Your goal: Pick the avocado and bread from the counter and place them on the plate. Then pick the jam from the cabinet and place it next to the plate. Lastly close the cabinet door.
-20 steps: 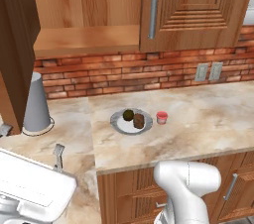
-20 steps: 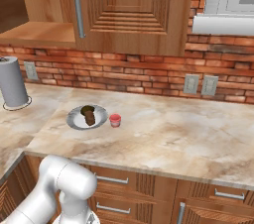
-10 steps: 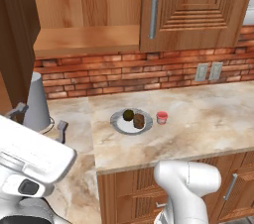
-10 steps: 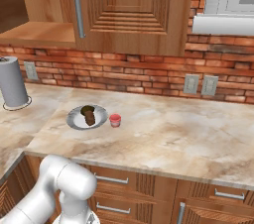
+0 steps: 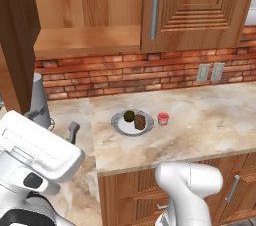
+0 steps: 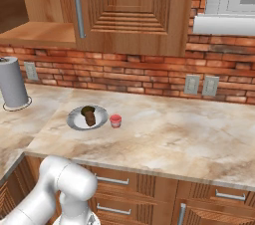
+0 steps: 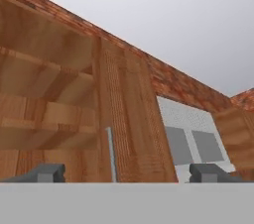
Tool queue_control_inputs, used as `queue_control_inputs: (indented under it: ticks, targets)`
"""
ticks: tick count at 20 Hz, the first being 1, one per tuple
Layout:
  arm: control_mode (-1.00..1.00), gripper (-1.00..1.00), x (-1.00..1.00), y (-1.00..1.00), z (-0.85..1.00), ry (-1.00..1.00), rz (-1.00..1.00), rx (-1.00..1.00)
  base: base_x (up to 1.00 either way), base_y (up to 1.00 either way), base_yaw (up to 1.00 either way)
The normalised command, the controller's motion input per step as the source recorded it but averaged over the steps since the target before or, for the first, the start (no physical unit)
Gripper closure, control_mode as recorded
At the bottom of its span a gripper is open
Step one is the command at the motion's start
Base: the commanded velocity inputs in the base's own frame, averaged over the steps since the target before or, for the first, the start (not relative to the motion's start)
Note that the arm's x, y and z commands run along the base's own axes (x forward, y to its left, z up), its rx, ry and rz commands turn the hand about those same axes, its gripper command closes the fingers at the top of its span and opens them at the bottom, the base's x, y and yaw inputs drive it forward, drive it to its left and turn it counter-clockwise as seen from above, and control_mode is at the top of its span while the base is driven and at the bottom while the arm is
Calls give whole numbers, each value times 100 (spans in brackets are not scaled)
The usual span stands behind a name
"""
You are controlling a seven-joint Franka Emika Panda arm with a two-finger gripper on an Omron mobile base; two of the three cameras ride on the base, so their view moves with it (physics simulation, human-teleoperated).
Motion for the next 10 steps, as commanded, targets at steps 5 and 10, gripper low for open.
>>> queue_control_inputs:
  ticks: [5,10]
  targets:
    - [-100,-100,-58,-4,-27,17,4,-3,0,0,0]
    - [-100,-100,-10,7,2,14,9,-3,0,0,0]
